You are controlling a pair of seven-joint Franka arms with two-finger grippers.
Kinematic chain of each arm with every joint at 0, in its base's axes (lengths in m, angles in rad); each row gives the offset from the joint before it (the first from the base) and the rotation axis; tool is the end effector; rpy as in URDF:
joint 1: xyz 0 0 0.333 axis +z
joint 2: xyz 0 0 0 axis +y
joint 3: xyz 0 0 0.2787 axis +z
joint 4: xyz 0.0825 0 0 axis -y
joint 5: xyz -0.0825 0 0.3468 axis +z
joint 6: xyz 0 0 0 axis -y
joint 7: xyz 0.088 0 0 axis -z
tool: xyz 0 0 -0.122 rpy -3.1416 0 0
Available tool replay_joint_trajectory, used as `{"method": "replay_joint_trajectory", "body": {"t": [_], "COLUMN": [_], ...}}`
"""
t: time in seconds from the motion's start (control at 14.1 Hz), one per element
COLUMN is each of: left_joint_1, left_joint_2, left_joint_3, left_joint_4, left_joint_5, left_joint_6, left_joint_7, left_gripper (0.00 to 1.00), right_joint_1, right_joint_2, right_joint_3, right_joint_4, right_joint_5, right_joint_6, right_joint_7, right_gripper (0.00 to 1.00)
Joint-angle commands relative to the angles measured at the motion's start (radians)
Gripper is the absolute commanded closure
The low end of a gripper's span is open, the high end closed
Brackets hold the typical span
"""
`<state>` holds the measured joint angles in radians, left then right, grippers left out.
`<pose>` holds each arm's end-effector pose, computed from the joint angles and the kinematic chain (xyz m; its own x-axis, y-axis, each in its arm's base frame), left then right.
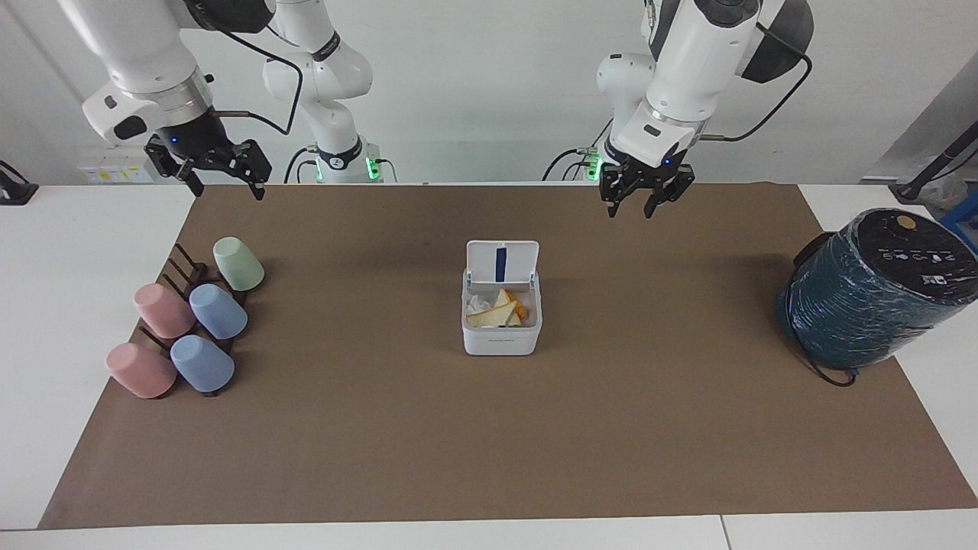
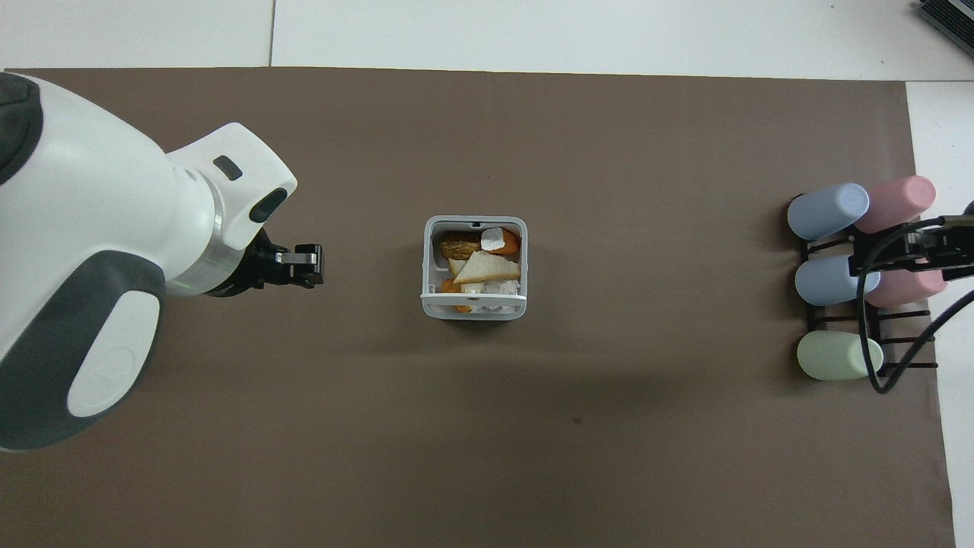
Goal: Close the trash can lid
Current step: 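Reach the left gripper to the open lid behind the trash can, then push the white lid down over the trash can with the left gripper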
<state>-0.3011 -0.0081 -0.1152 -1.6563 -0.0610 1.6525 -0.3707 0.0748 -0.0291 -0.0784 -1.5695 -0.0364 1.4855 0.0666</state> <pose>0.4735 -0.2172 0.5464 0.9990 -0.0412 -0.0179 -0.0402 -0.9976 0.0573 0.4997 -0.0070 0.5804 0.9959 -0.0730 -0.0525 -0.0711 -0.9968 0.0377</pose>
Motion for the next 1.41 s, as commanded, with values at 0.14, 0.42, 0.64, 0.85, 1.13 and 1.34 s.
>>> {"method": "replay_joint_trajectory", "body": {"t": [0.14,0.42,0.64,0.85,1.13,1.34], "left_joint_1": [-0.124,-0.180,-0.225,-0.269,-0.276,-0.273], "left_joint_2": [-0.055,-0.052,-0.030,-0.015,0.017,0.051], "left_joint_3": [0.015,0.014,0.014,0.014,0.014,0.015], "left_joint_4": [-0.131,-0.189,-0.198,-0.247,-0.254,-0.254], "left_joint_5": [-0.049,-0.065,-0.071,-0.071,-0.071,-0.071], "left_joint_6": [0.156,0.245,0.297,0.390,0.484,0.555], "left_joint_7": [-0.191,-0.279,-0.341,-0.385,-0.428,-0.430], "left_gripper": [1.00,1.00,1.00,1.00,1.00,1.00], "right_joint_1": [-0.003,-0.003,-0.003,-0.003,-0.003,-0.003], "right_joint_2": [-0.006,-0.006,-0.006,-0.006,-0.006,-0.006], "right_joint_3": [-0.001,-0.001,-0.001,-0.001,-0.001,-0.001], "right_joint_4": [-0.010,-0.010,-0.010,-0.010,-0.010,-0.010], "right_joint_5": [0.004,0.004,0.004,0.004,0.004,0.004], "right_joint_6": [0.012,0.012,0.012,0.012,0.012,0.012], "right_joint_7": [-0.022,-0.022,-0.022,-0.022,-0.022,-0.022], "right_gripper": [0.00,0.00,0.00,0.00,0.00,0.00]}}
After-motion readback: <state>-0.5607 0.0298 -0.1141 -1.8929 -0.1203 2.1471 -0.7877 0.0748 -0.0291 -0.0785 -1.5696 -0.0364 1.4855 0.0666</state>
